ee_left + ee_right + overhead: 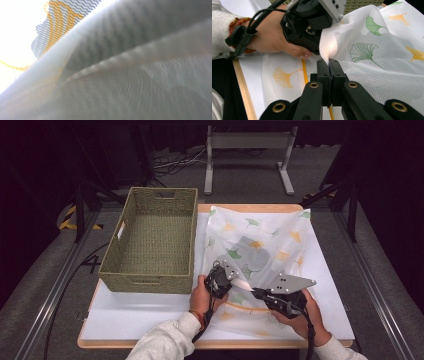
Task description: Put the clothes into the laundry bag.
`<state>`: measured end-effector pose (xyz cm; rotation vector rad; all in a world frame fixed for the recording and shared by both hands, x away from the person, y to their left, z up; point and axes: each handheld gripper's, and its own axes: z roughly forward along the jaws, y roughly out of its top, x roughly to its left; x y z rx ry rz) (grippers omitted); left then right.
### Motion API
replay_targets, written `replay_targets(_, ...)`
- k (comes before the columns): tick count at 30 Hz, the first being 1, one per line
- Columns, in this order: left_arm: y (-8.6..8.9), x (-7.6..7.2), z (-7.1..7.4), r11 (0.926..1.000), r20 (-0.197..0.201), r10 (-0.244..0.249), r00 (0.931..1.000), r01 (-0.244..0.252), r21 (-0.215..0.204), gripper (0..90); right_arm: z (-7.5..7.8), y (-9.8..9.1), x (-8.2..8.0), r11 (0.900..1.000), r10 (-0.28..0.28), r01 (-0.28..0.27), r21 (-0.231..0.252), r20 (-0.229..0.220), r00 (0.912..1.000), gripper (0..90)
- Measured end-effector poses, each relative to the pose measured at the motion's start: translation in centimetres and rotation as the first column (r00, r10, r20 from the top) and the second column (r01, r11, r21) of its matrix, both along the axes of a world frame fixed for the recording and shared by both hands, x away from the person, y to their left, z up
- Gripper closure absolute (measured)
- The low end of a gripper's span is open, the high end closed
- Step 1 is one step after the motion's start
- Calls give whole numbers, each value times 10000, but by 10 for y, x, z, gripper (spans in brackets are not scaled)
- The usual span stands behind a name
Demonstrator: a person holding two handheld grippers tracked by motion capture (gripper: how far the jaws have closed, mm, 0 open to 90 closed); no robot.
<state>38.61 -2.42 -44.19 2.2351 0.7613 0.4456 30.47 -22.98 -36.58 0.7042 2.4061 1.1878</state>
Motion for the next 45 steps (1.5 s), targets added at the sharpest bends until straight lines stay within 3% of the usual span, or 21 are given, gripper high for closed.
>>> replay_targets(4, 14, -9, 10, 9967, 373, -697, 9969, 681, 432, 900, 5, -4, -2, 9999, 18, -20, 111, 109, 9999, 889)
replay_targets(6, 25, -12, 14, 9952, 442, -959, 9944, 948, 259, 900, 7, -5, -2, 9998, 15, -18, 196, 113, 9999, 889)
replay_targets(9, 32, -23, 16, 9872, 662, -1593, 9850, 1592, 68, 900, 8, -6, -3, 9998, -15, 12, 213, 147, 9999, 889)
replay_targets(12, 32, -36, 19, 9815, 964, -1916, 9767, 1902, 240, 900, 9, -6, -2, 9997, -39, 36, 229, 162, 9999, 889)
replay_targets(17, 40, -47, 27, 9803, 1225, -1960, 9729, 1975, -4, 897, 9, -5, -3, 9998, 9, -12, 187, 163, 9999, 889)
replay_targets(20, 49, -55, 33, 9745, 1081, -2175, 9700, 2222, -329, 889, 9, -5, -3, 9999, 49, -52, 150, 150, 9999, 889)
replay_targets(21, 52, -59, 34, 9706, 1047, -2344, 9665, 2387, -301, 889, 9, -6, -3, 9999, 66, -68, 133, 149, 9999, 889)
replay_targets(25, 61, -68, 39, 9675, 1282, -2511, 9594, 2531, 15, 875, 9, -7, -2, 9997, 231, -231, 28, -53, 9997, 888)
replay_targets(27, 69, -70, 40, 9666, 1204, -2539, 9597, 2562, -36, 874, 9, -7, -1, 9996, 273, -274, -4, -130, 9995, 888)
replay_targets(31, 89, -75, 40, 9718, 1199, -2337, 9649, 2356, -22, 875, 9, -6, -1, 9990, 434, -437, -110, -252, 9987, 884)
replay_targets(36, 118, -75, 33, 9830, 1031, -1811, 9780, 1832, -114, 875, 7, -5, -1, 9985, 495, -501, -210, -299, 9983, 882)
replay_targets(38, 130, -75, 28, 9836, 847, -1643, 9828, 1697, -615, 863, 8, -5, -1, 9983, 535, -543, -234, -324, 9980, 882)
replay_targets(39, 130, -75, 28, 9836, 847, -1643, 9828, 1697, -615, 852, 8, -5, -1, 9983, 535, -543, -234, -324, 9980, 882)
replay_targets(41, 143, -76, 25, 9769, 721, -1701, 9828, 1778, -1188, 851, 8, -5, -1, 9981, 550, -558, -247, -349, 9979, 882)
replay_targets(45, 160, -80, 21, 9827, 613, -1346, 9890, 1411, -1200, 852, 7, -5, -1, 9977, 573, -586, -326, -394, 9976, 882)
